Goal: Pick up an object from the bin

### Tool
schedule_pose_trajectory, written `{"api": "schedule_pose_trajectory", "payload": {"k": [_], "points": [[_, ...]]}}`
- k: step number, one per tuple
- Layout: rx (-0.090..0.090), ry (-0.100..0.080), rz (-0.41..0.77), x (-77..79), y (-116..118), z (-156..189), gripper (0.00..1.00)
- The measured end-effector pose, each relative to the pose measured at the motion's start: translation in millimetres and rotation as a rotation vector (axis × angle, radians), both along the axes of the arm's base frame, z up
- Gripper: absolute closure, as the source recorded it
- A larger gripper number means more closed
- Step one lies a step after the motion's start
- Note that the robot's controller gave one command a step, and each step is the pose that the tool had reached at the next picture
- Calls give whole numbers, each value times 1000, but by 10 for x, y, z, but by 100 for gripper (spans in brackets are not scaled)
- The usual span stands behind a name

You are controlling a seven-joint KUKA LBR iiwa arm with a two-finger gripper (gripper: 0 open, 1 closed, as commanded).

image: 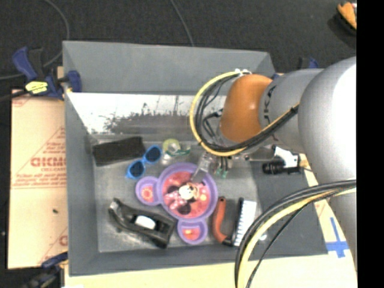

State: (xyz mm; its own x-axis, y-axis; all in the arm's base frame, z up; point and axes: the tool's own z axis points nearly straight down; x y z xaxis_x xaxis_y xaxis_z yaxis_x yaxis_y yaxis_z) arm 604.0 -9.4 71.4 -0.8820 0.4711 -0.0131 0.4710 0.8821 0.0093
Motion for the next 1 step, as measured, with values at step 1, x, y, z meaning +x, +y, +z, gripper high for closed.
{"api": "schedule_pose_trajectory", "payload": {"k": [1], "points": [[0,0,0,0,0,0,100]]}}
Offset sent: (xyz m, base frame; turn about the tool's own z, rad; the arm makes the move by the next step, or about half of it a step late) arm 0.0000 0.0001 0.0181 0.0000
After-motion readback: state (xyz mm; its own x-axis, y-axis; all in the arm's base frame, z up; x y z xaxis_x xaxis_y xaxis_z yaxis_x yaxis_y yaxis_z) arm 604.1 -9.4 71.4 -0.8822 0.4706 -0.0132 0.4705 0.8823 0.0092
